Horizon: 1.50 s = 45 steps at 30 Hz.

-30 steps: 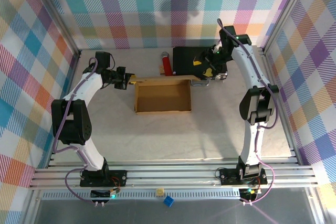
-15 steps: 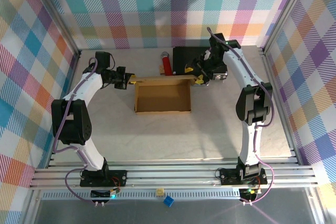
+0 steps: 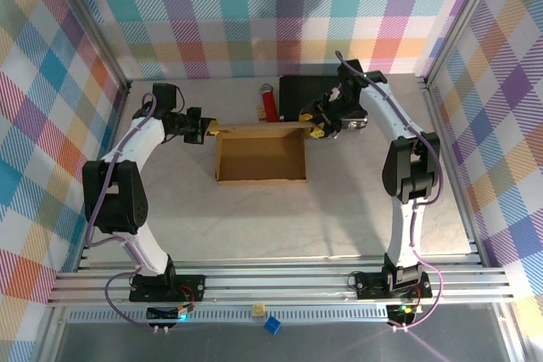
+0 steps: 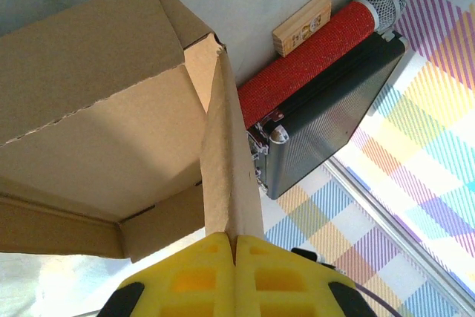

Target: Fold the paper box

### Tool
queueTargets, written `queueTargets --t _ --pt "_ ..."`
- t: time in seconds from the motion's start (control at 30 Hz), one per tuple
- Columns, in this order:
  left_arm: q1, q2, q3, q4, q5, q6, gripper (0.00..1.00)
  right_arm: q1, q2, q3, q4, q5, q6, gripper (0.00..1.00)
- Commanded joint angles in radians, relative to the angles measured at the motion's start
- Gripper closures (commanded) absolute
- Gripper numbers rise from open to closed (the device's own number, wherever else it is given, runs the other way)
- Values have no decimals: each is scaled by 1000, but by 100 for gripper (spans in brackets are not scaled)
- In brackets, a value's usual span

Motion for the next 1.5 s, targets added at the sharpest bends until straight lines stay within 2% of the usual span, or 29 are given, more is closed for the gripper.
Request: queueTargets --t 0.0,0.43,0.7,0.87,1.0,1.1,1.3,1.4,1.47 --pt "3 -36 18 24 42 -16 100 13 -23 45 0 -61 22 56" --pt "4 -49 26 34 45 -30 100 15 -33 74 -20 -104 54 58" --pt "0 -51 -13 56 41 -15 100 17 -32 29 -43 -42 -10 63" --pt "1 -38 -81 169 51 6 100 25 -57 -60 1 9 -68 66" --pt "1 -38 -112 169 51 48 100 39 -60 -108 8 33 -119 66" --pt "0 -41 -105 96 39 115 95 50 -74 -153 23 52 -125 66" --pt "2 -72 -115 -9 26 209 77 75 -103 -199 24 129 -145 69" --pt "2 -86 -94 -123 -10 294 66 86 -119 -212 24 165 -155 69" --pt "2 -97 -70 -210 -52 366 62 95 -128 -216 23 186 -167 69"
